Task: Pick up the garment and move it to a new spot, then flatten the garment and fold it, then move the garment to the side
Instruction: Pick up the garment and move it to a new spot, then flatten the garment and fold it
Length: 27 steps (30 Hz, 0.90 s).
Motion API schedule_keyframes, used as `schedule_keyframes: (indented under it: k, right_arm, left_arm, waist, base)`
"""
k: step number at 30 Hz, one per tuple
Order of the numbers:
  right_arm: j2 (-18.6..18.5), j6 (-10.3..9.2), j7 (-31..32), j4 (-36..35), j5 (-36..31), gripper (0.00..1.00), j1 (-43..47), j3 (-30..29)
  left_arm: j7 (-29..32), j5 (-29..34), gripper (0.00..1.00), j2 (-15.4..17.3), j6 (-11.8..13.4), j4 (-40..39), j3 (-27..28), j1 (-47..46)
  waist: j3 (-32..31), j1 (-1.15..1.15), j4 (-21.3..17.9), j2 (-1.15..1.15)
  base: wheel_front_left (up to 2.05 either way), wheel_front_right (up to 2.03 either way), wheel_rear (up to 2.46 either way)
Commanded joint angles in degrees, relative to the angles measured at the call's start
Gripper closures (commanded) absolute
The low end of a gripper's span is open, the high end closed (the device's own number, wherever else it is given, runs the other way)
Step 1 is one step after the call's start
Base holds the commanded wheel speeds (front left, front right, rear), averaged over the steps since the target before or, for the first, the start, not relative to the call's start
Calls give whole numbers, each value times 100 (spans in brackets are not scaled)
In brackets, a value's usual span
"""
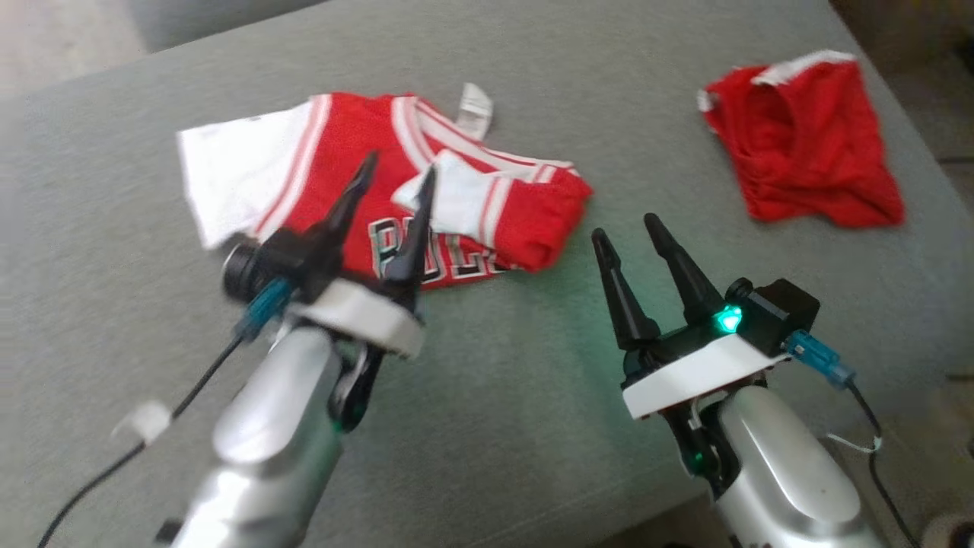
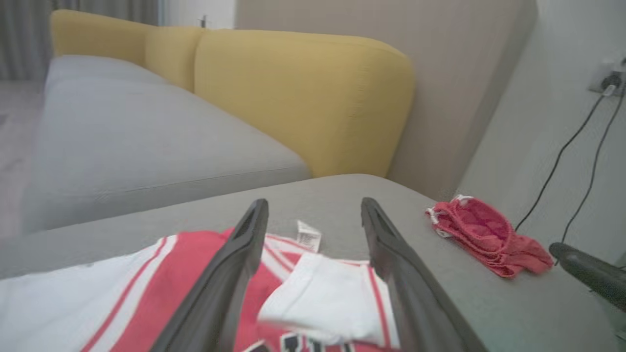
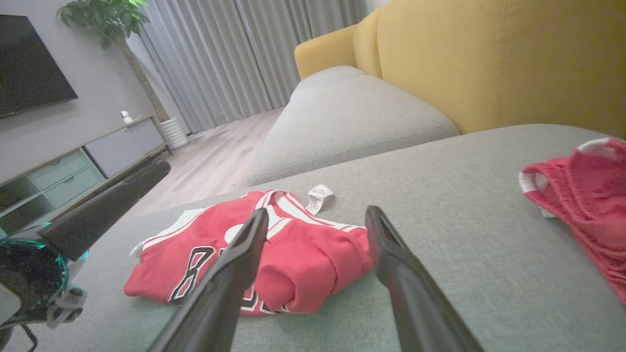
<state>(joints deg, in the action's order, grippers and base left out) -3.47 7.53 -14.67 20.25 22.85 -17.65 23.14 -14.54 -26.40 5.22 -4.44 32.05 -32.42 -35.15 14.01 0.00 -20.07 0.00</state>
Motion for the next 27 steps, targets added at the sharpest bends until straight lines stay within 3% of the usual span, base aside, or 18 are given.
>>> schedule_keyframes:
  k: [1, 5, 15, 21, 27]
  right_arm:
    - [59, -4, -33, -138, -65, 0, 19, 43]
    - [59, -4, -33, -3, -205, 0, 37, -174]
    - [59, -4, -33, 286, -465, 0, 186, -722]
    - [59, -4, -33, 471, -539, 0, 402, -884]
    - [59, -4, -33, 517, -568, 0, 513, -963]
  left_arm:
    - [-46, 133, 0, 123, 64, -265, 351, 63]
    - [-46, 605, 0, 133, 300, -742, 1360, 1036]
    - [-46, 1306, 0, -126, 200, -1323, 2844, 2585]
    - [-46, 1474, 0, -221, 54, -1552, 3236, 3277]
    - [-46, 1315, 0, -232, 48, -1669, 3162, 3473]
  waist:
    - [-116, 0, 280, 0]
    - [-311, 0, 786, 0]
    - [-668, 0, 1539, 0]
    - [-943, 0, 1735, 0]
    - [-1029, 0, 1801, 0]
  base:
    - [0, 0, 0]
    - [0, 0, 0]
    - [0, 0, 0]
    - [0, 0, 0]
    - [0, 0, 0]
